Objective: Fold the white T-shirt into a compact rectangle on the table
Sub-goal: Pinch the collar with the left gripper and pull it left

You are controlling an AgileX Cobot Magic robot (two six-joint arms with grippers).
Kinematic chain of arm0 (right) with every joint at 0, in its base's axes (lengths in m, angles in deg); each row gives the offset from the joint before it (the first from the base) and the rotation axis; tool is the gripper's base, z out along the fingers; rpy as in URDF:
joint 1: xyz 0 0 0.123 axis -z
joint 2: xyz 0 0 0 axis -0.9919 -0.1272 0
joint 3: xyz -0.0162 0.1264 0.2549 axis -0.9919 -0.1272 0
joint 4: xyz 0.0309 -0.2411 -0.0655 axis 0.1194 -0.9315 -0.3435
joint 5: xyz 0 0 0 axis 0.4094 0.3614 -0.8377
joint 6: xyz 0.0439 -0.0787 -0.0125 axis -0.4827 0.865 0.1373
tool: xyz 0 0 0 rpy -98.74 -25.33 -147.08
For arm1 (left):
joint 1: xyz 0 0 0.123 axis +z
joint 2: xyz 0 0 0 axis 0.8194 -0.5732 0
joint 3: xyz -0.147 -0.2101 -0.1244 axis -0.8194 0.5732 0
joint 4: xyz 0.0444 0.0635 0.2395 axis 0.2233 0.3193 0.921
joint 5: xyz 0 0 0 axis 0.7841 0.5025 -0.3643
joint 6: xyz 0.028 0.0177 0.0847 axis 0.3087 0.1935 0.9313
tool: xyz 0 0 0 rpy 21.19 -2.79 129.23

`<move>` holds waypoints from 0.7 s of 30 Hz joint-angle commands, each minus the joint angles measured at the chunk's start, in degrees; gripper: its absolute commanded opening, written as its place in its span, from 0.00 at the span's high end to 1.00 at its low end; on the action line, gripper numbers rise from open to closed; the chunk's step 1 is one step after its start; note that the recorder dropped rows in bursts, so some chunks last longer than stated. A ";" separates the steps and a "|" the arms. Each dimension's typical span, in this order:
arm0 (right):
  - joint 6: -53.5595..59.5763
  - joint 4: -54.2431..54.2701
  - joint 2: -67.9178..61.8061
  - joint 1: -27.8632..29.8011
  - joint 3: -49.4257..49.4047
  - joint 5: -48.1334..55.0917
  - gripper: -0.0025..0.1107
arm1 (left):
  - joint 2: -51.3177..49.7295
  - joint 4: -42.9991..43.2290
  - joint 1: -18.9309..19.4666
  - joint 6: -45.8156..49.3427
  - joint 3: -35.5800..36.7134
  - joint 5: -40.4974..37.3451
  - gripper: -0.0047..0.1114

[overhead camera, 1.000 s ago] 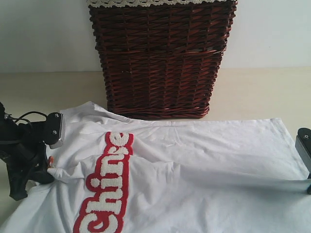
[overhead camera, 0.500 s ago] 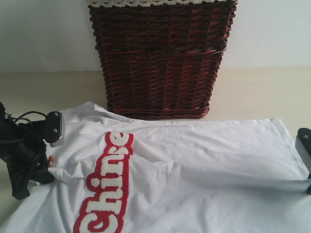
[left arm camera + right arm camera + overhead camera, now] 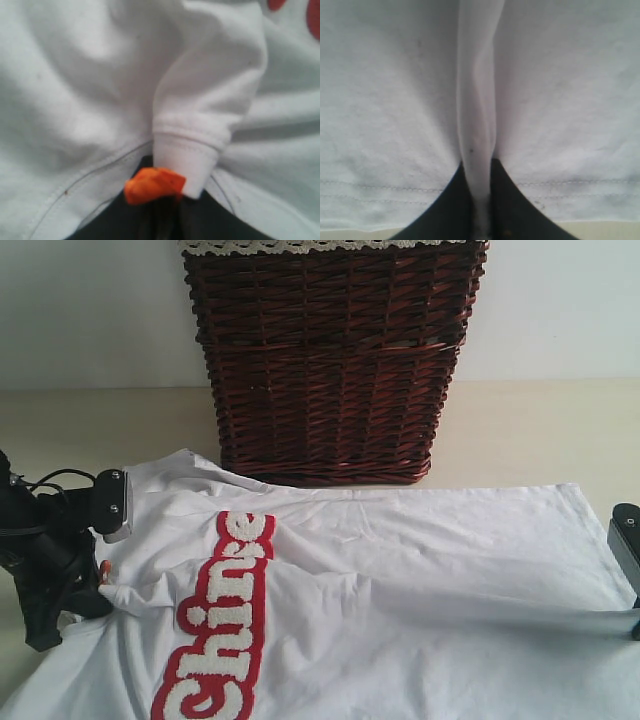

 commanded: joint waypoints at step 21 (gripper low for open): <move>-2.51 -2.82 -2.25 0.17 -1.23 -3.45 0.98 | -4.63 2.09 -0.55 -5.97 2.59 8.07 0.96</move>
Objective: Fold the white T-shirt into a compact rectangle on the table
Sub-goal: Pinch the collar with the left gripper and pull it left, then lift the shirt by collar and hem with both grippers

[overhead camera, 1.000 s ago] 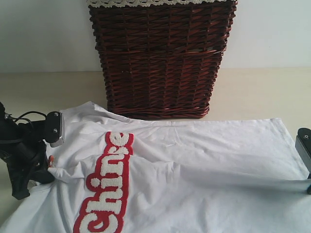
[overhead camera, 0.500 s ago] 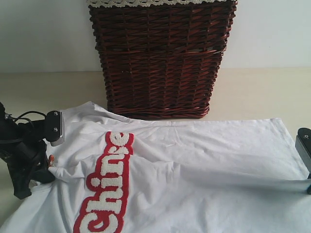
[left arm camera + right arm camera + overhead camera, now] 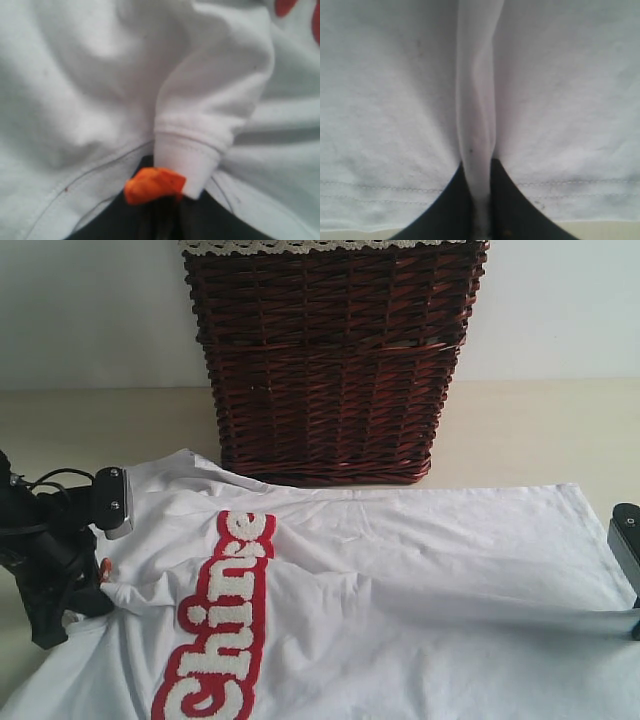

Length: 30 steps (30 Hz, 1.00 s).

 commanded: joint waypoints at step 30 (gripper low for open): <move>-14.81 -14.53 34.57 0.17 -1.13 -2.29 0.98 | 30.16 31.28 -0.42 -37.10 -2.02 -15.93 0.96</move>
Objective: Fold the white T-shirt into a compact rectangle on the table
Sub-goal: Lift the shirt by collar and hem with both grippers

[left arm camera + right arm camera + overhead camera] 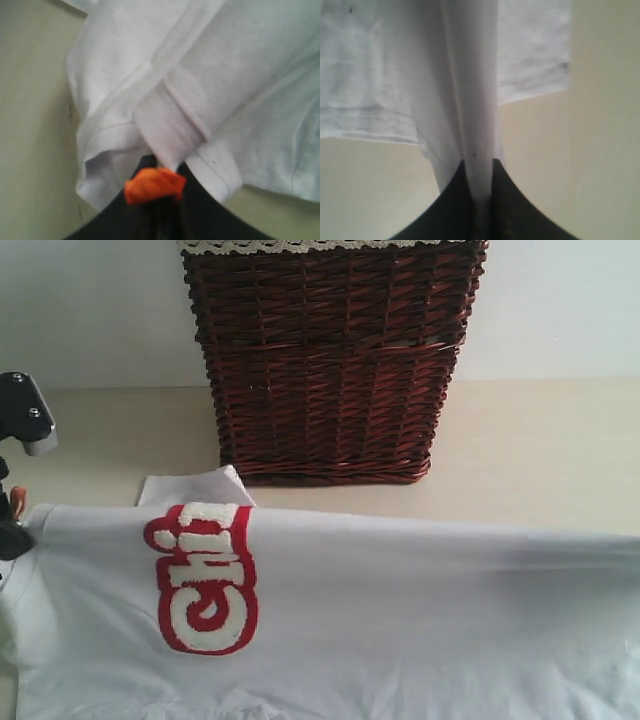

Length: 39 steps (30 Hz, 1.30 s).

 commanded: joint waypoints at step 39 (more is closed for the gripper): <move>-2.75 20.52 44.74 0.25 -0.10 19.11 0.98 | 51.21 -3.59 0.32 -4.33 -14.32 -9.69 0.96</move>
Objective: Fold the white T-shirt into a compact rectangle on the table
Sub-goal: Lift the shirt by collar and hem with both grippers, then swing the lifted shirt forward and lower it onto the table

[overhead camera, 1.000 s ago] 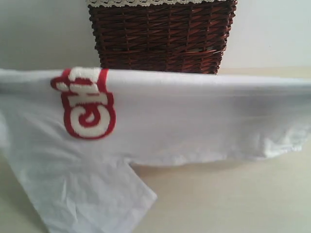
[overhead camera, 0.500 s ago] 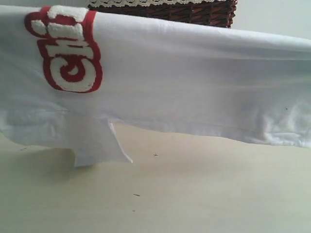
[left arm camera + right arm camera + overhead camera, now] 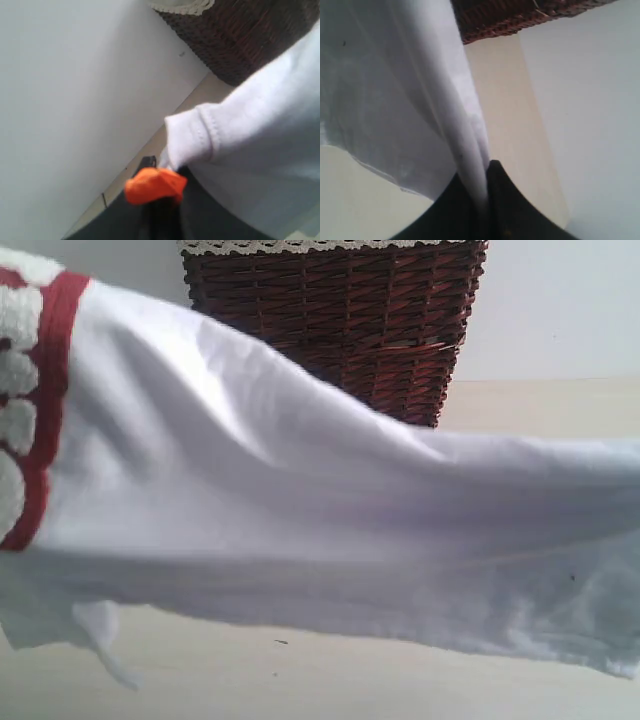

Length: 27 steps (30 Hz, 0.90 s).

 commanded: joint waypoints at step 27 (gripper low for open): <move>-6.36 -10.93 14.97 0.33 -16.71 6.65 0.98 | 19.45 -8.05 0.21 -10.49 31.35 2.86 0.96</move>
